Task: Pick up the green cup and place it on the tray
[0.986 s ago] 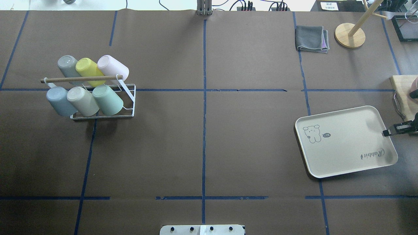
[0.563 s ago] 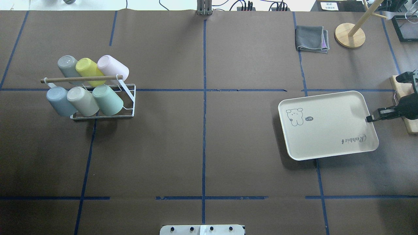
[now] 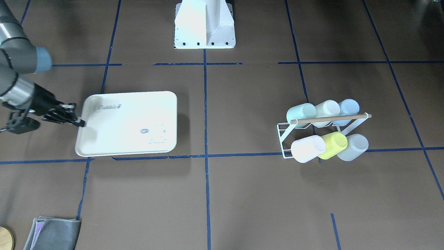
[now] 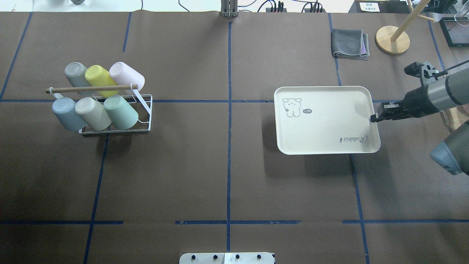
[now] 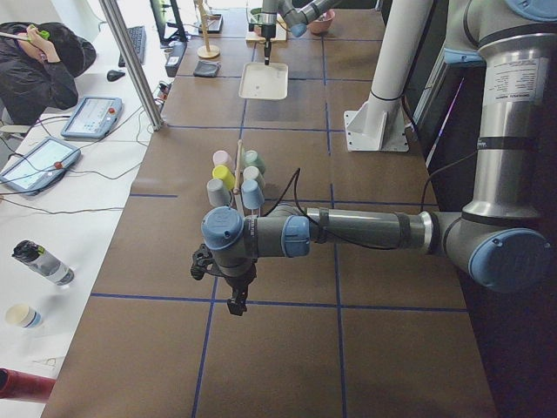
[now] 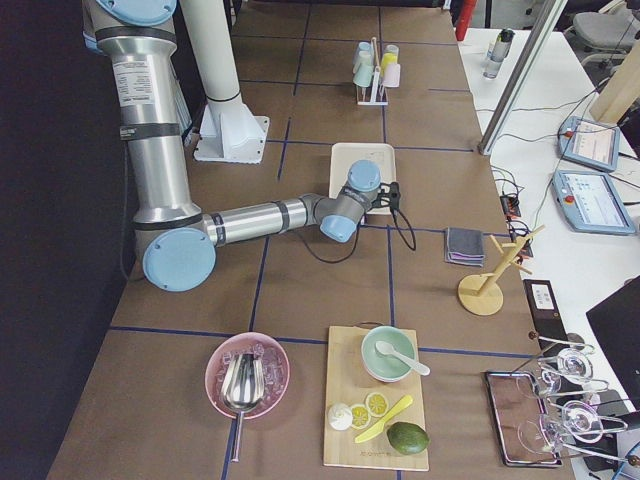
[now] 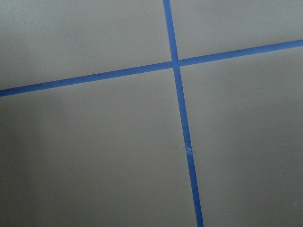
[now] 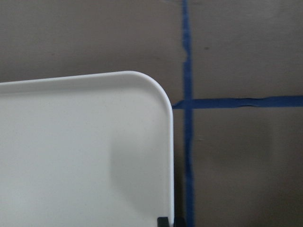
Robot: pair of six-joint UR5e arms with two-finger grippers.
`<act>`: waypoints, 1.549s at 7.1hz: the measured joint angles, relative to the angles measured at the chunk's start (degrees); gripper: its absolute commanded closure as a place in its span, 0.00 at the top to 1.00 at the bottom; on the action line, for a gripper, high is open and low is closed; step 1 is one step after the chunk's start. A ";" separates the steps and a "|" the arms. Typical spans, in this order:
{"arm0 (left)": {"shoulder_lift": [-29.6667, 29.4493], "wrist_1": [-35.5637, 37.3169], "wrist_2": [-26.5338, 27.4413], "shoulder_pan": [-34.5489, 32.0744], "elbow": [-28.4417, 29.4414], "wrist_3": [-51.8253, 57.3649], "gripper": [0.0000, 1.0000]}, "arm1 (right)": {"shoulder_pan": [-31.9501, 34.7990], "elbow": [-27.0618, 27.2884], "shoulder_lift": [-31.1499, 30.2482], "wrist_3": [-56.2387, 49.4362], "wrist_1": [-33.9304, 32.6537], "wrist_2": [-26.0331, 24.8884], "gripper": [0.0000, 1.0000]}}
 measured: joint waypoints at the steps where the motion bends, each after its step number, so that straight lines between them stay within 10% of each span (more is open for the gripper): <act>1: -0.02 -0.02 0.00 0.03 -0.02 0.00 1.00 | -3.17 0.25 5.07 2.22 -4.83 -3.24 0.00; 6: -0.12 -0.03 0.00 0.17 0.13 0.00 1.00 | -17.31 0.27 13.28 7.45 -12.79 -16.51 0.00; 11: -0.17 0.01 0.00 0.21 0.14 0.00 1.00 | -19.68 0.11 12.65 7.09 -12.77 -18.45 0.00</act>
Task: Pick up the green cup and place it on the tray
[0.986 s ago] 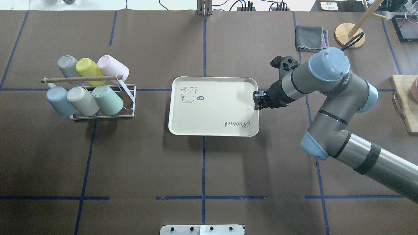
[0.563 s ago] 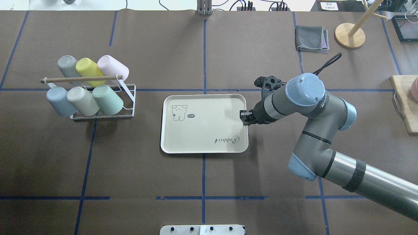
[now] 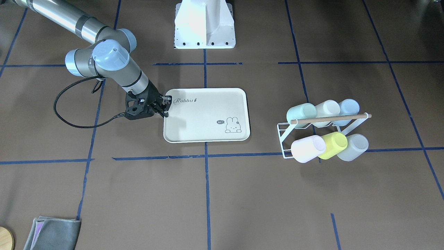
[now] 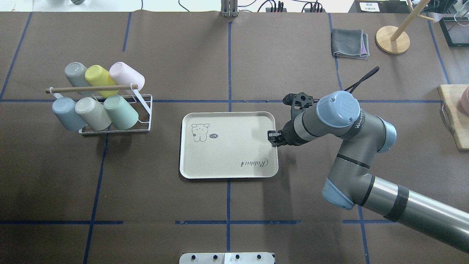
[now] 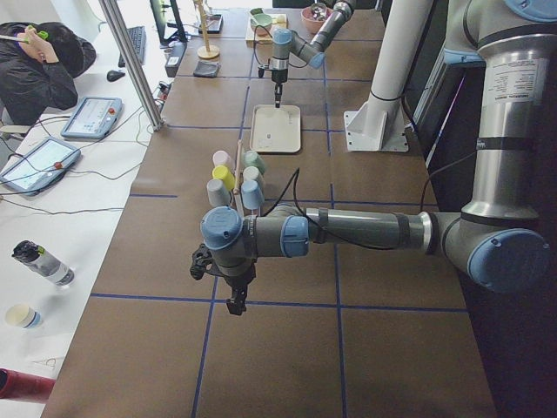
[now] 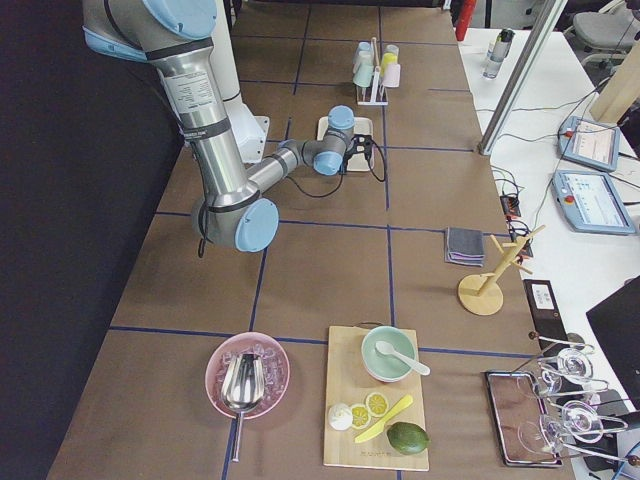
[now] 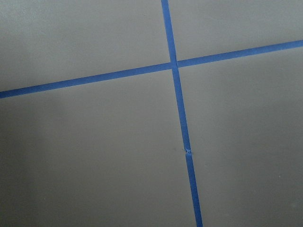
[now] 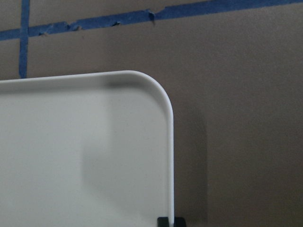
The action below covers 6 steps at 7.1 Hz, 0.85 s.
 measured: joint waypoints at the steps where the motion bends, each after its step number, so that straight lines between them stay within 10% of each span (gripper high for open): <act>1: 0.00 0.00 0.00 0.03 0.00 0.00 1.00 | 0.04 0.08 -0.32 -0.14 0.02 0.03 0.00; 2: 0.00 0.03 0.00 0.04 0.00 0.00 1.00 | 0.08 0.18 -0.68 -0.21 0.08 0.00 0.04; 4: 0.00 0.05 0.00 0.06 0.00 0.00 1.00 | 0.08 0.22 -0.93 -0.14 0.05 -0.14 0.99; 6: 0.00 0.05 0.00 0.06 0.00 0.00 1.00 | -0.03 0.48 -0.90 0.36 -0.05 -1.80 1.00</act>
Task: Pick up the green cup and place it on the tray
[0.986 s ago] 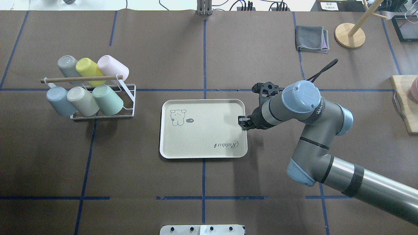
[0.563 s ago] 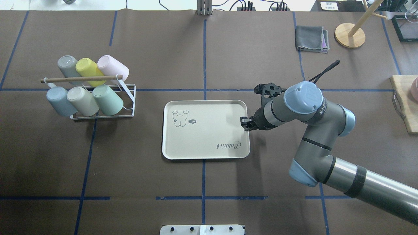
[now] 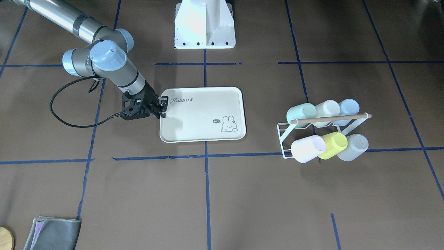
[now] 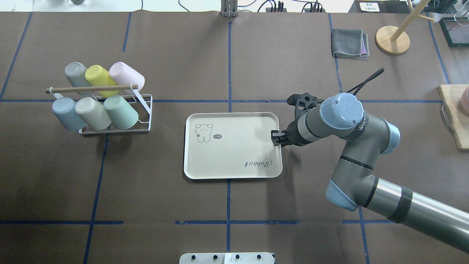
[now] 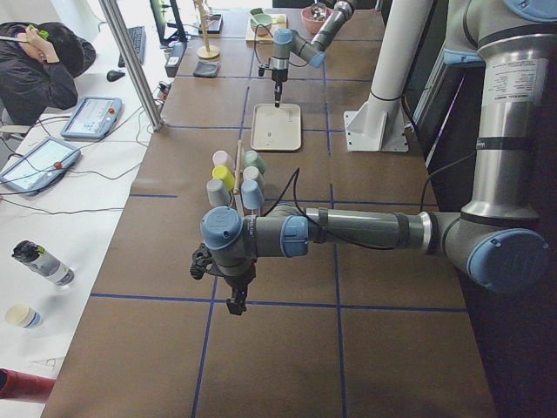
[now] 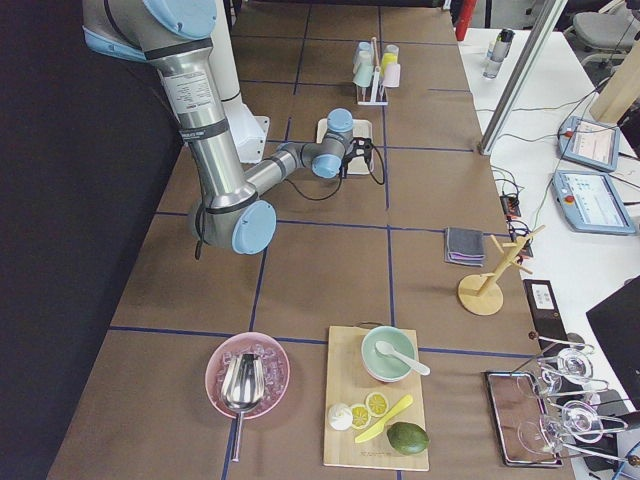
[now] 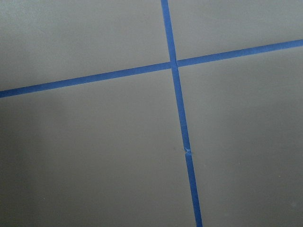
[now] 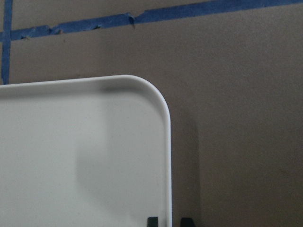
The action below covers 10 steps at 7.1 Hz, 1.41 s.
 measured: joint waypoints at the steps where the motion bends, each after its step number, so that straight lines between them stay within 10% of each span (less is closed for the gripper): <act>1: 0.00 0.00 0.00 0.00 0.00 0.00 1.00 | 0.13 0.24 0.14 0.07 -0.09 -0.02 1.00; 5: -0.02 -0.19 0.02 0.03 -0.08 0.04 1.00 | 7.72 7.96 0.49 -4.56 -14.32 7.21 1.00; 10: -0.32 0.21 0.65 2.10 -0.77 0.12 1.00 | 26.53 13.38 -0.98 -43.49 -43.50 11.76 1.00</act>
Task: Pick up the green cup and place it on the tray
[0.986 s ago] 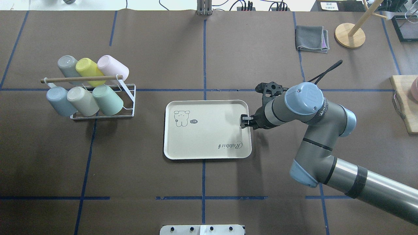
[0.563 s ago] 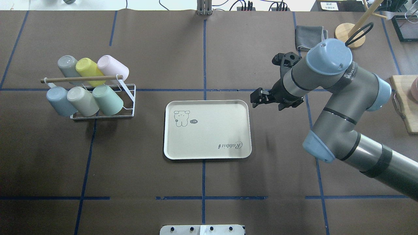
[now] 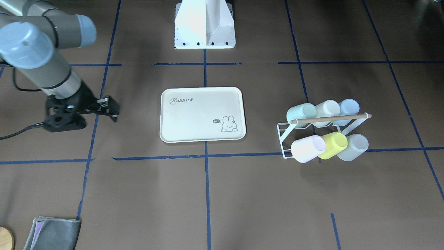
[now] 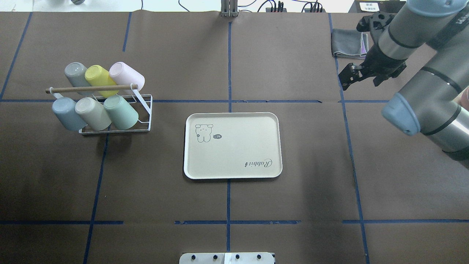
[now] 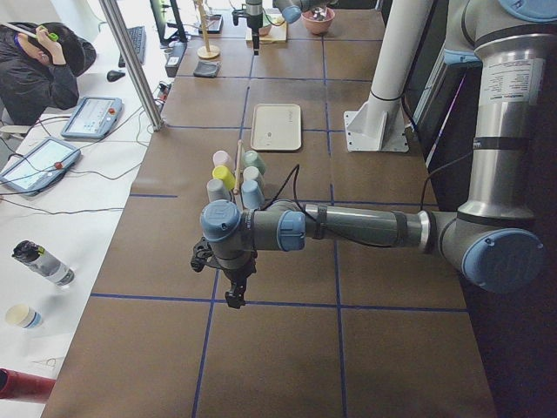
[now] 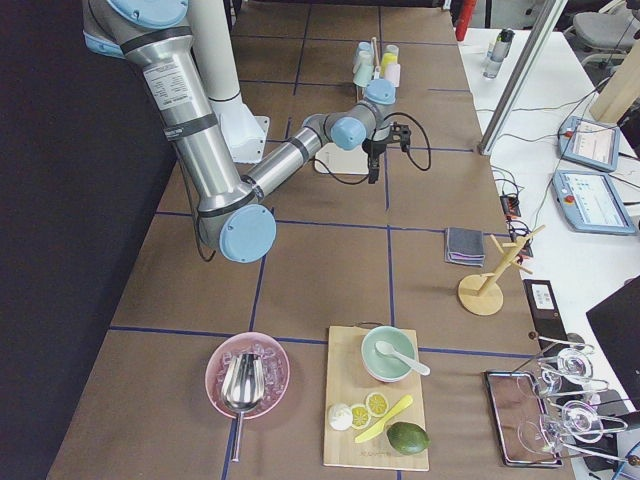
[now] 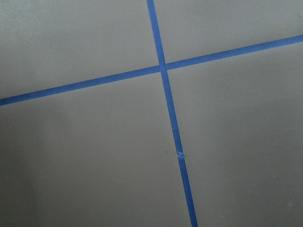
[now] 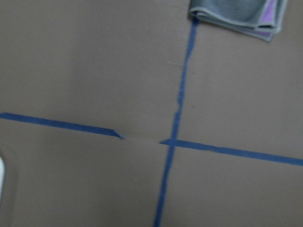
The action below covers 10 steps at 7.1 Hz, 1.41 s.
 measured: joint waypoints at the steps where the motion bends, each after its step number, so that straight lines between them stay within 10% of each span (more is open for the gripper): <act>1: -0.09 0.09 -0.12 0.05 0.09 -0.05 1.00 | 4.22 1.22 -1.99 -10.21 -4.52 0.05 1.00; 6: -0.28 -0.10 -0.17 0.10 0.43 -0.37 1.00 | 23.63 2.15 -19.88 -47.63 -7.47 3.26 1.00; 10: -3.02 -5.01 -0.05 0.16 0.68 -0.80 1.00 | 30.82 2.00 -30.23 -49.44 -3.25 7.33 1.00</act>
